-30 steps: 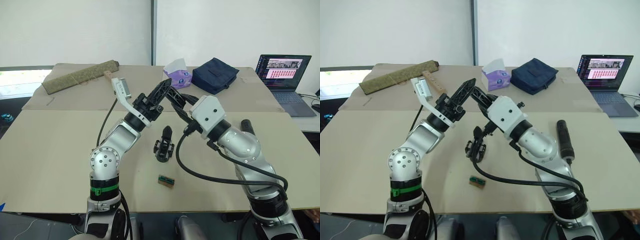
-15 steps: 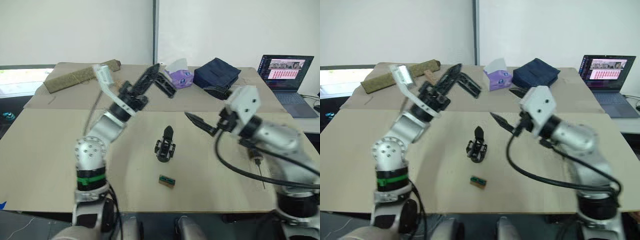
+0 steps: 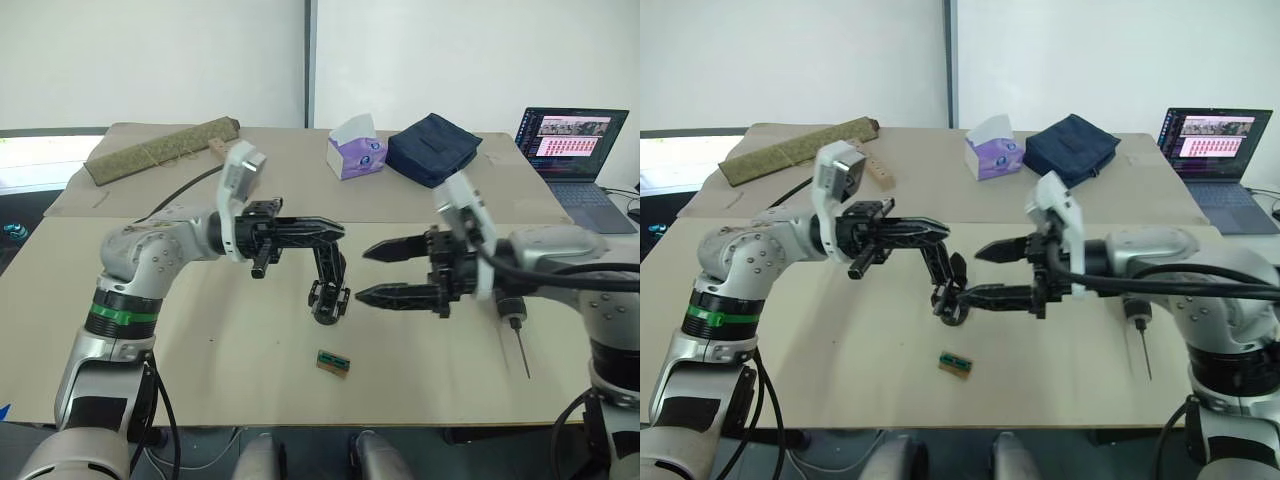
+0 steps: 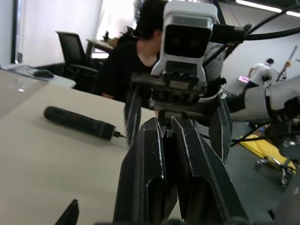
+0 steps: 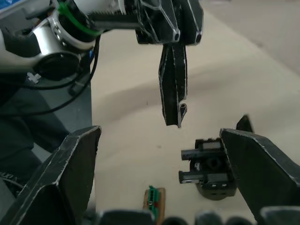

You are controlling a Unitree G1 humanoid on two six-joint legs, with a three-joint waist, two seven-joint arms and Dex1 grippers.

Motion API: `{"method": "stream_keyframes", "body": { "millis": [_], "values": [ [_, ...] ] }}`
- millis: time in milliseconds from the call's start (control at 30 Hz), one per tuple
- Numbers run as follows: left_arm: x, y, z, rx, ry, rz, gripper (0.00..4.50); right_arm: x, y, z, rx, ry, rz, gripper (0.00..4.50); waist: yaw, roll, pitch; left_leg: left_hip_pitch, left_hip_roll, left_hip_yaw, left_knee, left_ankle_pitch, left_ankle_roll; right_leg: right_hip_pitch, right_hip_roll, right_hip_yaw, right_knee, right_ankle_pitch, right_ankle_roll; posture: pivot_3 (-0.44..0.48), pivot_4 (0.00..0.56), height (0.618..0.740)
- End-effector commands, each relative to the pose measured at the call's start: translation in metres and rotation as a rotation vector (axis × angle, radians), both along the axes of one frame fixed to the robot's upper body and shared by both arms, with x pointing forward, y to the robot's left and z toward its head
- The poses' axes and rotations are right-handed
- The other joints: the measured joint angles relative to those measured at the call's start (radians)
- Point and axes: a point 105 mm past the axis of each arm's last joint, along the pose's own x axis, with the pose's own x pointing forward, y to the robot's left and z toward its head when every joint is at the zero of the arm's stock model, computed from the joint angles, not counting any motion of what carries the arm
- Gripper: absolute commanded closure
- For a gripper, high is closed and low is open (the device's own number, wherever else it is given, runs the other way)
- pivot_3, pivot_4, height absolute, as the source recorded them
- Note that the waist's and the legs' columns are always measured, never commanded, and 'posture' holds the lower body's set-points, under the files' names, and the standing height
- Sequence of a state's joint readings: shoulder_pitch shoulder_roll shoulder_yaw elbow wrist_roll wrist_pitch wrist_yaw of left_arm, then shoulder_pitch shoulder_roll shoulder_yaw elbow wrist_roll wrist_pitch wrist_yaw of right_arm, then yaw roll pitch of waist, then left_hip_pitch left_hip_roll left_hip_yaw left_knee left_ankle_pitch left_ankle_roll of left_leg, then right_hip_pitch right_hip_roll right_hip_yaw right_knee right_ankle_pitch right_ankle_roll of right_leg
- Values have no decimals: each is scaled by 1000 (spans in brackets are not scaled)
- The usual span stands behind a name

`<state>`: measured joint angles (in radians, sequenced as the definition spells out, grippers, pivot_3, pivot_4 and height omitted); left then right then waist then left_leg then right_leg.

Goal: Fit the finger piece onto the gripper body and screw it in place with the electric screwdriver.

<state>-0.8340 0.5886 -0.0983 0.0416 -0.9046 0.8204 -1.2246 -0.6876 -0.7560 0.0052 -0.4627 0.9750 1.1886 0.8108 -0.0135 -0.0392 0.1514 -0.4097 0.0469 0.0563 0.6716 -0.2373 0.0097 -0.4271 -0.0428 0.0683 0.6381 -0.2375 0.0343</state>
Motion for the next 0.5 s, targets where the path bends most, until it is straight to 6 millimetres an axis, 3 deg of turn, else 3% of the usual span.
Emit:
{"method": "stream_keyframes", "body": {
  "millis": [33, 433, 500],
  "values": [
    [-7, -6, 10, 0, -40, -56, 4500, 0, 10, 2, -7, -3, -9, 28, 0, 0, 0, -1, 0, 0, 0, 0, 0, -1, 0, 0, 0, 0, 0, 0, 150, 740],
    [-3, -9, -4, 64, -35, -39, 4500, 2, 23, 6, 79, 81, -34, 28, -1, 0, 0, -2, 0, -1, 4, 0, 0, -2, 0, 0, 3, 0, 1, 0, 150, 740],
    [-3, -9, -5, 73, -32, -34, 4500, 3, 24, 7, 84, 84, -38, 565, -1, 0, 0, -2, 0, -1, 4, 0, 0, -2, 0, 0, 3, 1, 1, 0, 150, 740]
  ]
}}
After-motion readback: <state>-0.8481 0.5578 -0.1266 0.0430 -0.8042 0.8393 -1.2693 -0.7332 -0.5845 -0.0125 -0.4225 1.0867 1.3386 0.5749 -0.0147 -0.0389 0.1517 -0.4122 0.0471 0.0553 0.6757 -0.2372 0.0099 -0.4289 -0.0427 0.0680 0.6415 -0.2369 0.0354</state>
